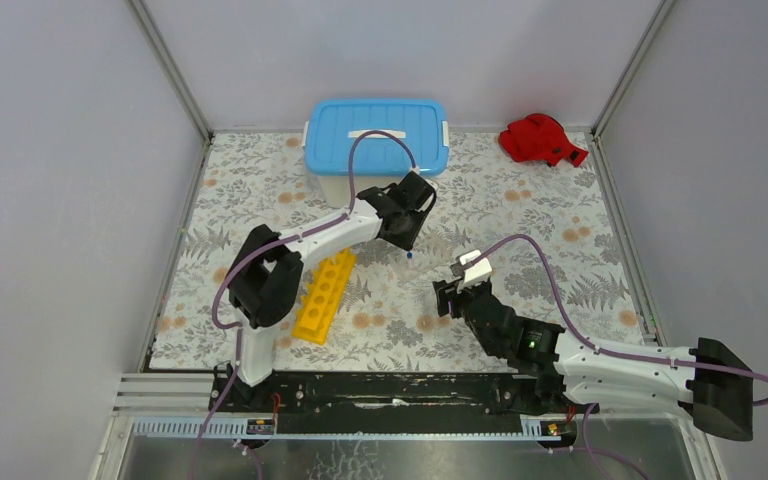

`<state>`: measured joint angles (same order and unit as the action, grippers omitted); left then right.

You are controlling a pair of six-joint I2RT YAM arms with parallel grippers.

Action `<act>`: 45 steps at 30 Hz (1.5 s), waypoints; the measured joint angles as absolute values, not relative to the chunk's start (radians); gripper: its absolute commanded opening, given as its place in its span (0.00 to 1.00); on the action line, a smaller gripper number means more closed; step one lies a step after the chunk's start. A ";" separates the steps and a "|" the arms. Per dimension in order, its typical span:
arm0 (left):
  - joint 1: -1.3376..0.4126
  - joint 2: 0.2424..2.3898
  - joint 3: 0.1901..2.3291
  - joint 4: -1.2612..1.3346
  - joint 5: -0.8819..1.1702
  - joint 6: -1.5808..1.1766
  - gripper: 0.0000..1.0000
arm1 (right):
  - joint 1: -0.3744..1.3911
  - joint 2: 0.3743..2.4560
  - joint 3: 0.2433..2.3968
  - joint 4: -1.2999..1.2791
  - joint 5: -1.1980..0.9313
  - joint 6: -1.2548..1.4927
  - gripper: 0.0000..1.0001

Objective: Organize the chemistry lab equipment

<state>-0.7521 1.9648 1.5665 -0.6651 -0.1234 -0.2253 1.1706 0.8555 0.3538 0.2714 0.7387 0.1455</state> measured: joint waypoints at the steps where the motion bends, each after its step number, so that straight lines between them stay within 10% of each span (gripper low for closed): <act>1: -0.752 1.965 1.567 -0.665 -0.124 -0.225 0.39 | 1.171 0.855 0.354 0.271 0.739 0.147 0.68; 25: -0.773 1.929 1.768 -0.695 -0.159 -0.229 0.70 | 1.131 0.941 0.464 0.169 0.770 0.189 0.73; 41: -0.577 1.401 1.534 -0.499 -0.429 -0.278 0.98 | 0.712 1.325 0.919 0.109 0.611 0.180 0.76; 45: -0.447 1.286 1.387 -0.404 -0.492 -0.303 0.99 | 0.541 1.377 0.986 0.109 0.524 0.183 0.96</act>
